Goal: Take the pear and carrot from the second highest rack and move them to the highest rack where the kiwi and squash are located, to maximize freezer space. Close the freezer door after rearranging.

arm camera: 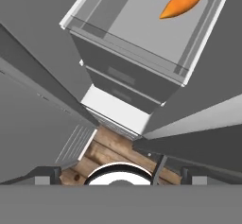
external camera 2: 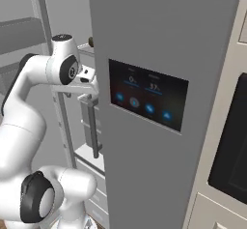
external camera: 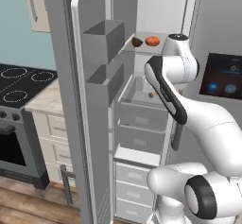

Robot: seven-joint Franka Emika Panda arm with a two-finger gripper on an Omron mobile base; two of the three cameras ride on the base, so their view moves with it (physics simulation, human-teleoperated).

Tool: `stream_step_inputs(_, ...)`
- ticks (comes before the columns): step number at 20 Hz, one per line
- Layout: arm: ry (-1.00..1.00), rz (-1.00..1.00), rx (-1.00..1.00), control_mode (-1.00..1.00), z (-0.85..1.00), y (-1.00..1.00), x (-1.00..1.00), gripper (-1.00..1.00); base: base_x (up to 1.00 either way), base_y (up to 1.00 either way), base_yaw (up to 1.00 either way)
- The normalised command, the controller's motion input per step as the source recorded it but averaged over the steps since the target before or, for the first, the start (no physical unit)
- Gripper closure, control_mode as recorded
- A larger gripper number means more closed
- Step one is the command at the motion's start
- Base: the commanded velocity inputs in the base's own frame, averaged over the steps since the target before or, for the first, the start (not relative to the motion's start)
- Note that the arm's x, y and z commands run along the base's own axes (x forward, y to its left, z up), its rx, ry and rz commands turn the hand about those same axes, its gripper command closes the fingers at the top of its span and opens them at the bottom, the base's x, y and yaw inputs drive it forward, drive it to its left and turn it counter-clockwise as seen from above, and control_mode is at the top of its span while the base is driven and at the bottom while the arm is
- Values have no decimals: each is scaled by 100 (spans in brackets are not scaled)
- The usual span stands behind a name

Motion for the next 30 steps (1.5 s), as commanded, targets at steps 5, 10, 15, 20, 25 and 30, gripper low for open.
stream_step_inputs(5,0,0,0,100,0,0,0,-100,47,18,0)
stream_step_inputs(10,0,0,0,100,0,0,0,-100,51,51,0)
stream_step_inputs(15,0,0,0,100,0,0,0,-100,32,33,0)
stream_step_inputs(20,0,0,0,-100,0,-4,2,-100,5,-1,0)
stream_step_inputs(25,0,0,0,-100,0,-11,27,-100,0,0,0)
stream_step_inputs(30,5,0,2,-100,0,-44,11,-100,0,0,0)
